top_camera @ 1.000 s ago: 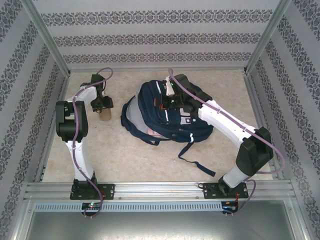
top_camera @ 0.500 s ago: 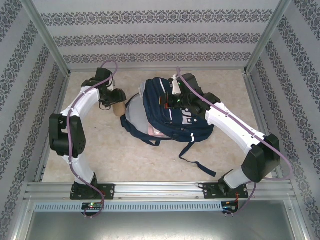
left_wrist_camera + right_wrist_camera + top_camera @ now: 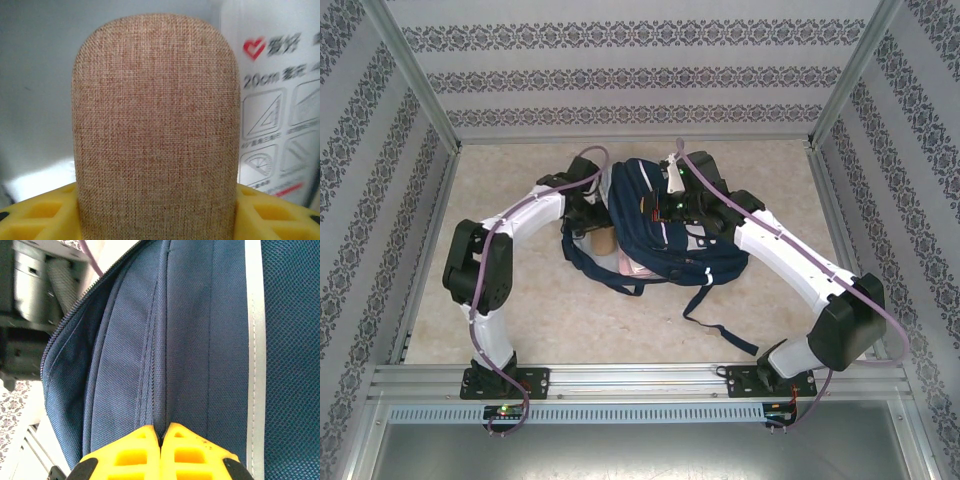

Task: Pack the student bag
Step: Place a glasses case in the student bag, then close the student bag at the center of the table.

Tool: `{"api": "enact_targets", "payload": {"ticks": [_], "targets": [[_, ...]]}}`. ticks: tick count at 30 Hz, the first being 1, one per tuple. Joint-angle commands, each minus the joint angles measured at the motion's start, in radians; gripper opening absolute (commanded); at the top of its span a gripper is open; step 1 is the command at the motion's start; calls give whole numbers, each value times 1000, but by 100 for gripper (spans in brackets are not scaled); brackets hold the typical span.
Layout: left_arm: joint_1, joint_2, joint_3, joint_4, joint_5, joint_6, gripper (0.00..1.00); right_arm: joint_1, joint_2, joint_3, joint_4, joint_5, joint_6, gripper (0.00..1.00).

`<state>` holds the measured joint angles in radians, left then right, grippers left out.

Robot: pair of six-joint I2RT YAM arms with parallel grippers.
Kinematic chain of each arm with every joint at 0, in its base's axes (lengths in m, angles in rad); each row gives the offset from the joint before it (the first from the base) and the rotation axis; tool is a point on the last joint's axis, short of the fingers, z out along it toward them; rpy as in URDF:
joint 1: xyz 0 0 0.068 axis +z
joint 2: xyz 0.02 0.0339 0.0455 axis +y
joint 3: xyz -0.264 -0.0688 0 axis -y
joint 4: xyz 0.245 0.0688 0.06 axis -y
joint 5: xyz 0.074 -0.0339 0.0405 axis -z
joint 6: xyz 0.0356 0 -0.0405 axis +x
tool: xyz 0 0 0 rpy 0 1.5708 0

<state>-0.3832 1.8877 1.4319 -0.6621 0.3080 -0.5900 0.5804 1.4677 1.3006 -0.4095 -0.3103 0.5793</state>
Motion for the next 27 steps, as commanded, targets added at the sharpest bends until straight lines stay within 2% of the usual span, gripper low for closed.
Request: {"api": "enact_targets", "payload": {"ticks": [1, 3, 5, 11, 17, 21, 22, 24, 27], "targets": [[-29, 4, -18, -7, -50, -33, 52, 8, -50, -15, 11, 24, 19, 1], [-28, -3, -28, -23, -85, -34, 56, 8, -54, -17, 11, 24, 19, 1], [-28, -7, -17, -52, -113, -27, 70, 11, -55, -21, 12, 24, 20, 1], [-27, -41, 50, -112, -135, -1, 87, 19, -56, -26, 12, 25, 21, 2], [2, -66, 151, -211, -193, 81, 86, 21, -72, -41, 4, 34, 22, 3], [79, -33, 183, -238, -209, 162, 79, 23, -76, -56, 0, 29, 25, 7], [98, -17, 186, -242, -213, 180, 78, 25, -76, -59, -4, 28, 28, 9], [136, 29, 200, -254, -221, 218, 76, 33, -79, -65, -15, 32, 26, 20], [174, 92, 218, -250, -182, 258, 75, 53, -91, -82, -39, 58, 20, 29]]}}
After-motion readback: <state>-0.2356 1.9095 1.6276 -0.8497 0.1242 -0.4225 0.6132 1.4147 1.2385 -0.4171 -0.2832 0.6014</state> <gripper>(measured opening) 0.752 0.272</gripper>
